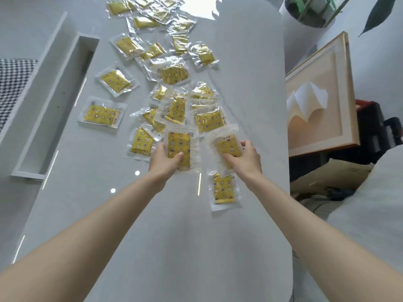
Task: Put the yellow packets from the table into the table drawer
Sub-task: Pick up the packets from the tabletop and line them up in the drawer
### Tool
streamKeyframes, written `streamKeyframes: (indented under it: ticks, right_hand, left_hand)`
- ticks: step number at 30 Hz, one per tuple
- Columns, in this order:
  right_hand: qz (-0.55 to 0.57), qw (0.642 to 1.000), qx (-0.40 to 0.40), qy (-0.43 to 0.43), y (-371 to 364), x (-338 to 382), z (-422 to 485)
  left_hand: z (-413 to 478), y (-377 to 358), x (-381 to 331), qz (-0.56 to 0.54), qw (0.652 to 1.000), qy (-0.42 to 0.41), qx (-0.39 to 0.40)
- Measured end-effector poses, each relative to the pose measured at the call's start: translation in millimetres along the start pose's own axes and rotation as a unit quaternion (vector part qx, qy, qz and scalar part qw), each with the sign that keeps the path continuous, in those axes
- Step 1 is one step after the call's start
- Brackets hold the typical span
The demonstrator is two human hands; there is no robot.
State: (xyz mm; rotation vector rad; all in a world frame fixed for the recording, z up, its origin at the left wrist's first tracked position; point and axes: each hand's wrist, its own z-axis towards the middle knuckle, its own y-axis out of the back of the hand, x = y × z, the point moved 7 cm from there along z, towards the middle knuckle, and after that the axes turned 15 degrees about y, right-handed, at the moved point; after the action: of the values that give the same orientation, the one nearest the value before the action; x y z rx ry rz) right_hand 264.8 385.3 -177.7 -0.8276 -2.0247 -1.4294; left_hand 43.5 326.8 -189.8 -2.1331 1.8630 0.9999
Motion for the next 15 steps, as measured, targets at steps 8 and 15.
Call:
streamKeyframes:
  ticks: [8,15]
  right_hand:
    - [0.133,0.988,0.022,0.076,81.4,94.5,-62.2]
    - [0.18,0.974,0.039,0.13,143.1,184.7,-110.0]
  left_hand:
    - [-105.2,57.6,-70.3,-0.045,0.997,-0.056,0.002]
    - [-218.4,114.9,-138.6,-0.075,0.989,-0.129,-0.004]
